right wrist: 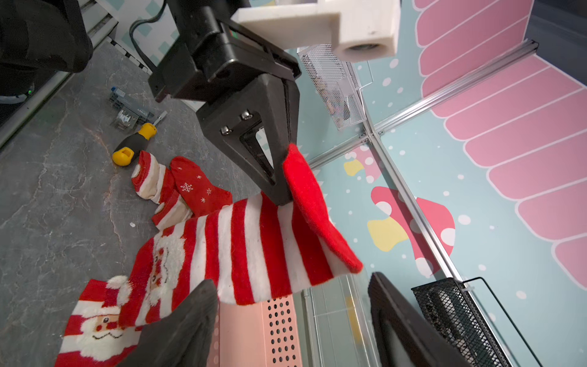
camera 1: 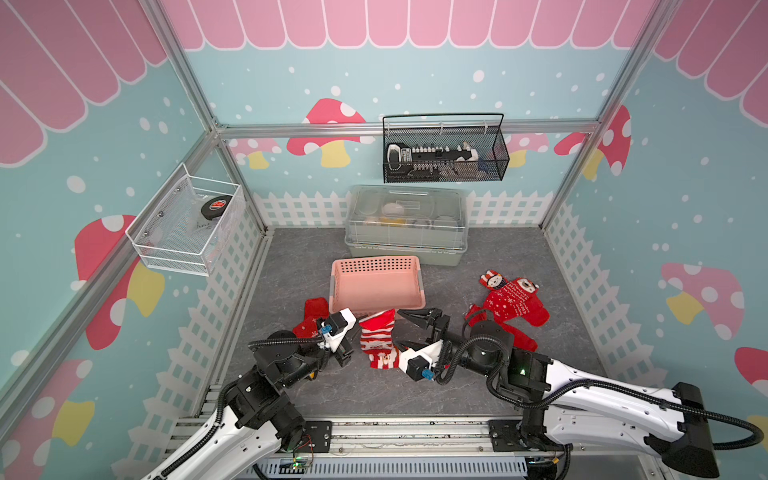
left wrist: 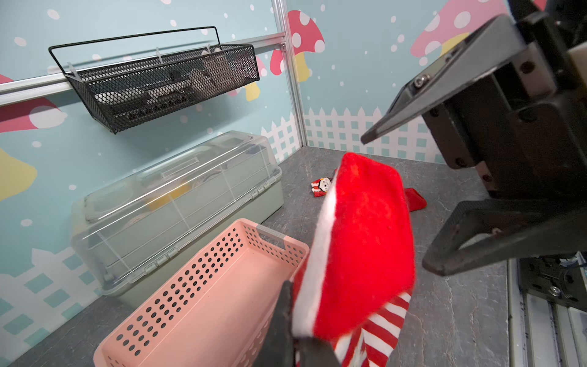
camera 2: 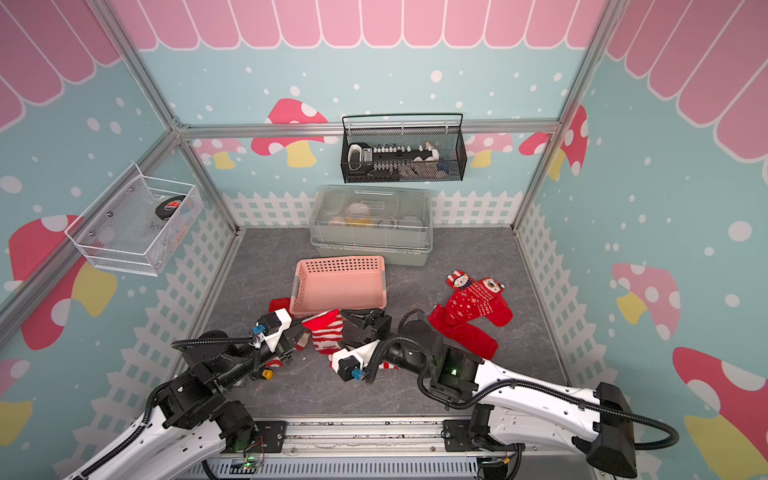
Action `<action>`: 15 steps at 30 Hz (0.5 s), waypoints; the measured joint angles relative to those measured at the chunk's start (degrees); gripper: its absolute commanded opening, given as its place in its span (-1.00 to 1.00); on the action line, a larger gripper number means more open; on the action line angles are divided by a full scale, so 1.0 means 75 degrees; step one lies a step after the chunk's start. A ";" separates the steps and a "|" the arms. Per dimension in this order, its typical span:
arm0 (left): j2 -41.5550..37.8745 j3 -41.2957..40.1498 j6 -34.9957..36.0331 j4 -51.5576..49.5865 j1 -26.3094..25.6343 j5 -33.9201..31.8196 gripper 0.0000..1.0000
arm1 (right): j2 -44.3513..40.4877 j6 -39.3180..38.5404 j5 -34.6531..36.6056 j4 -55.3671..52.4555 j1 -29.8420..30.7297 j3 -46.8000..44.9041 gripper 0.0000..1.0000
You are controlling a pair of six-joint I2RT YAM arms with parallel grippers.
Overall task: Place the socks together as a pair
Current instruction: Flatten out the sock.
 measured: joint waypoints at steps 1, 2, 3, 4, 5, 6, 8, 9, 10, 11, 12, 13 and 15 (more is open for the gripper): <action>0.0006 0.0000 0.0000 -0.0020 0.0000 0.0038 -1.00 | 0.0119 -0.0146 0.0000 0.0000 0.0023 0.0108 0.45; 0.0015 0.0000 0.0003 -0.0032 0.0000 0.0055 -1.00 | 0.0219 -0.0268 0.0006 0.0015 0.0035 0.0198 0.45; 0.0020 0.0000 0.0003 -0.0050 0.0000 0.0079 -1.00 | 0.0306 -0.0379 0.0035 0.0050 0.0064 0.0274 0.43; 0.0032 0.0000 0.0003 -0.0064 0.0000 0.0099 -1.00 | 0.0382 -0.0463 0.0055 0.0085 0.0073 0.0341 0.42; 0.0047 0.0000 0.0003 -0.0067 0.0000 0.0119 -1.00 | 0.0428 -0.0525 0.0058 0.0125 0.0073 0.0370 0.40; 0.0073 0.0003 0.0003 -0.0070 0.0000 0.0149 -1.00 | 0.0469 -0.0580 0.0055 0.0149 0.0076 0.0405 0.38; 0.0134 0.0003 0.0003 -0.0099 0.0000 0.0221 -1.00 | 0.0548 -0.0635 0.0038 0.0160 0.0079 0.0487 0.37; 0.0175 0.0003 0.0003 -0.0128 0.0000 0.0256 -1.00 | 0.0592 -0.0644 0.0012 0.0163 0.0082 0.0539 0.35; 0.0213 0.0003 0.0003 -0.0166 0.0000 0.0286 -1.00 | 0.0641 -0.0656 -0.0020 0.0152 0.0102 0.0606 0.31; 0.0236 0.0003 0.0003 -0.0195 0.0000 0.0309 -1.00 | 0.0685 -0.0670 -0.0044 0.0143 0.0117 0.0662 0.26; 0.0256 0.0003 0.0003 -0.0227 0.0000 0.0329 -1.00 | 0.0737 -0.0679 -0.0070 0.0128 0.0122 0.0740 0.17; 0.0256 0.0003 0.0003 -0.0251 0.0000 0.0332 -1.00 | 0.0790 -0.0702 -0.0090 0.0131 0.0122 0.0799 0.07; 0.0254 0.0003 0.0006 -0.0289 0.0000 0.0335 -1.00 | 0.0892 -0.0729 -0.0093 0.0152 0.0131 0.0863 -0.17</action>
